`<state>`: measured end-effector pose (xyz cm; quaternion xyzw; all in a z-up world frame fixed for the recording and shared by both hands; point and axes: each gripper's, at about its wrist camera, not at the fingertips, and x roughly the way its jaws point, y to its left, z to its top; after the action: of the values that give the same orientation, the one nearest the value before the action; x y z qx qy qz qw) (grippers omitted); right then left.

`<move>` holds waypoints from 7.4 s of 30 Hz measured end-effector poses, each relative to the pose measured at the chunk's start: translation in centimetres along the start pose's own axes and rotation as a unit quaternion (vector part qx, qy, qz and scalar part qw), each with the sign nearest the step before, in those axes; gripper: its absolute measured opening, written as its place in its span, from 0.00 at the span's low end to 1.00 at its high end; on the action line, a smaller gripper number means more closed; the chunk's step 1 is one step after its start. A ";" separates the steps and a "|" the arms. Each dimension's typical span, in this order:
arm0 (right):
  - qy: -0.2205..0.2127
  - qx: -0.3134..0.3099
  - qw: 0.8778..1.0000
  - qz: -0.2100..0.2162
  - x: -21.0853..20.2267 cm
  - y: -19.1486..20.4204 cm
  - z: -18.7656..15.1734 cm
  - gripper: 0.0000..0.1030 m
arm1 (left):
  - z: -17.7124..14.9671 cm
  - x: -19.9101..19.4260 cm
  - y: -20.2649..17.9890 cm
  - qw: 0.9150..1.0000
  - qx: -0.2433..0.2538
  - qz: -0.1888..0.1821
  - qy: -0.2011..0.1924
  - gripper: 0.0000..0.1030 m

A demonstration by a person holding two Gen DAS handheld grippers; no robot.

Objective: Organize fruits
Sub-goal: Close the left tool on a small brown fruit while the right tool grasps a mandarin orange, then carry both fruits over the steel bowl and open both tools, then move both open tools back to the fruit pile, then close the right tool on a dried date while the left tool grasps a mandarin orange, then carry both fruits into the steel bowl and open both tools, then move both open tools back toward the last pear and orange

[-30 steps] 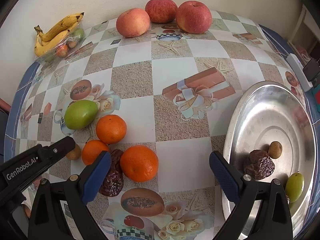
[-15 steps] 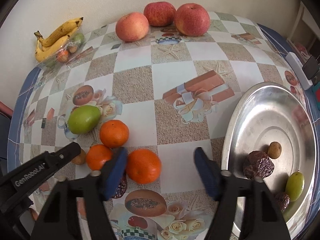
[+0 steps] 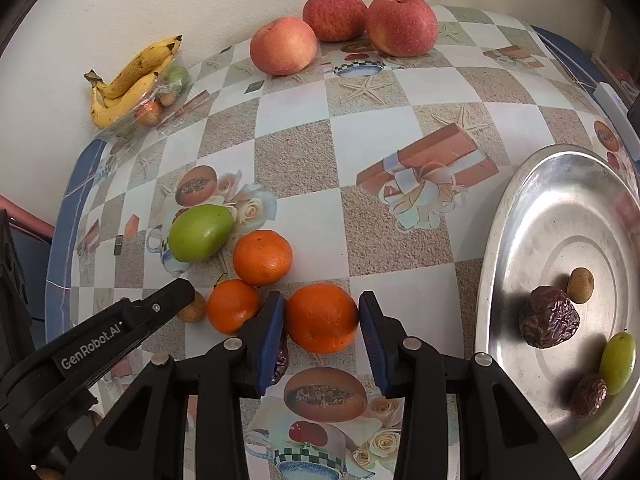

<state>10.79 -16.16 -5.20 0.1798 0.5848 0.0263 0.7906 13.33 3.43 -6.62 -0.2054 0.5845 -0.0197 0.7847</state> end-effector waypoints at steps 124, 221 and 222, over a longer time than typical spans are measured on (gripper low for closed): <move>0.028 -0.083 0.996 -0.025 0.1 4.0 -1.5 0.90 | -0.3 -2.1 2.7 0.998 -0.012 0.061 0.007 1.00; -0.034 0.018 0.998 -0.055 -6.7 -8.7 0.1 0.38 | -2.9 -2.9 -4.7 0.997 0.068 0.008 0.024 0.36; -0.033 0.012 0.998 -0.053 -6.6 -8.1 0.1 0.38 | -2.6 -3.2 -4.1 0.998 0.061 0.011 0.021 0.36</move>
<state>7.42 -25.42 -1.69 0.1589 0.5674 -0.0280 0.8075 10.76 -0.21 -2.95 -0.1502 0.6010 -0.0513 0.7833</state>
